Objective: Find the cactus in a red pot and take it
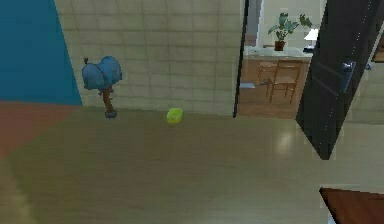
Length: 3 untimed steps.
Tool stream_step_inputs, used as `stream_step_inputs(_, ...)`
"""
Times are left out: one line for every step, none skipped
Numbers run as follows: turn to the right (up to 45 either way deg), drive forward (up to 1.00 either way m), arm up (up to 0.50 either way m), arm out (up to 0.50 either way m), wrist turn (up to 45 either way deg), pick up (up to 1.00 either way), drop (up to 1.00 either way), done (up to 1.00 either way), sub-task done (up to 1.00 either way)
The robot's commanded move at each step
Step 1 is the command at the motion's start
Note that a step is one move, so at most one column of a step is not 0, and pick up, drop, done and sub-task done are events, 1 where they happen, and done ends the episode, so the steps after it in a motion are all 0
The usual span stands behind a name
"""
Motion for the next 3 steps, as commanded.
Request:
stream_step_inputs(0.0, 0.00, 0.00, 0.00, 0.0, 1.00, 0.00, 0.00, 0.00)
stream_step_inputs(0.0, 0.00, 0.10, 0.00, 0.0, 0.00, 0.00, 0.00, 0.00)
stream_step_inputs(0.0, 0.00, 0.00, 0.00, 0.0, 0.00, 0.00, 1.00, 0.00)
